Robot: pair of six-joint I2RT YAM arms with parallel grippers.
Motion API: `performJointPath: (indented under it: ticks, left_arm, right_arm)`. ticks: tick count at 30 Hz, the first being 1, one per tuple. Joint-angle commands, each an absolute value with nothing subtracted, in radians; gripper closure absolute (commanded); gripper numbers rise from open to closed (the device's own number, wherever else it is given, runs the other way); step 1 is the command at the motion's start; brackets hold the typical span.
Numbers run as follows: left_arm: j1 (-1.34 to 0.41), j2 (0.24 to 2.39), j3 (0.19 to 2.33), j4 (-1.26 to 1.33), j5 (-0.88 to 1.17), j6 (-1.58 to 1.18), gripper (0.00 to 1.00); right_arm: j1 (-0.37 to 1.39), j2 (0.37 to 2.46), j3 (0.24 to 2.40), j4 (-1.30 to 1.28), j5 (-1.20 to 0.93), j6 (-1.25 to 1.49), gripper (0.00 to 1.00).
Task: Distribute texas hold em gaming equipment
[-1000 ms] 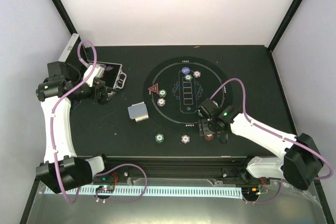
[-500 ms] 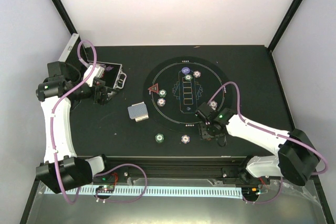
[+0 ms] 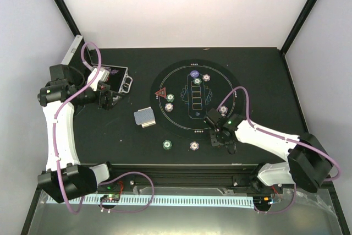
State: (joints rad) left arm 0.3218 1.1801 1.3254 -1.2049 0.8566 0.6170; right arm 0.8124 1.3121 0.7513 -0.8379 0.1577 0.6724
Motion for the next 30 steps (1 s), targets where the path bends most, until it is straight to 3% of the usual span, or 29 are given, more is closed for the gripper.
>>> performJointPath:
  ticks: [1,7,24,30]
  left_arm:
    - [0.331,1.173,1.347,-1.202,0.86,0.615,0.01]
    - [0.331,1.174,1.351,-1.2,0.848,0.614,0.01]
    - [0.331,1.177,1.362,-1.202,0.844,0.608,0.01]
    - [0.331,1.176,1.367,-1.198,0.844,0.602,0.01]
  right_arm:
    - [0.818,1.328,0.738,-0.821,0.169,0.68,0.45]
    - [0.819,1.332,0.735,-0.815,0.173,0.68,0.52]
    - [0.818,1.315,0.736,-0.815,0.174,0.679,0.92]
    - [0.819,1.281,0.838,-0.882,0.201,0.673,0.99]
